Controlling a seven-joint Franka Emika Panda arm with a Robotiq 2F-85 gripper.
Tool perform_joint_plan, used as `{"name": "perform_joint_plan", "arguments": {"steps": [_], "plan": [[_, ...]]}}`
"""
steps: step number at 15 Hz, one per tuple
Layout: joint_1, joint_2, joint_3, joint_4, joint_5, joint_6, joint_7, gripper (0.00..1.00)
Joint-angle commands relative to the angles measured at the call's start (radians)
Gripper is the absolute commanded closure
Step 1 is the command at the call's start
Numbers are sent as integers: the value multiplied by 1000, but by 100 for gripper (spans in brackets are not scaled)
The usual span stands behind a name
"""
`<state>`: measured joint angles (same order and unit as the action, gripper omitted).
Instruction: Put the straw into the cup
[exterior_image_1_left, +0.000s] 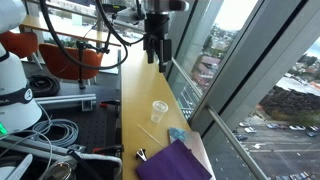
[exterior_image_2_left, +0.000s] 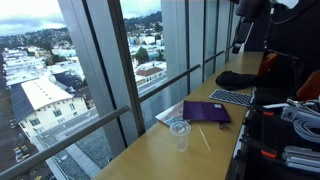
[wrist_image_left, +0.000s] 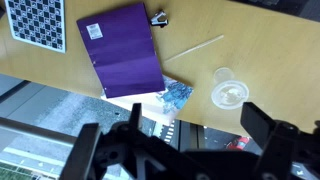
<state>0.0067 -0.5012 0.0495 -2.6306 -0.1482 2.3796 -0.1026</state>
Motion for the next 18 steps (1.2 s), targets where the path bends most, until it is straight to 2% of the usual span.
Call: {"name": "perform_joint_plan", "arguments": {"steps": [1, 13, 15, 18], "plan": [[8, 0, -7, 2, -4, -4, 3, 0], [8, 0, -7, 2, -4, -4, 3, 0], [10, 15, -2, -22, -3, 31, 17, 0], [3, 71, 12, -94, -2, 160, 73, 0]]}}
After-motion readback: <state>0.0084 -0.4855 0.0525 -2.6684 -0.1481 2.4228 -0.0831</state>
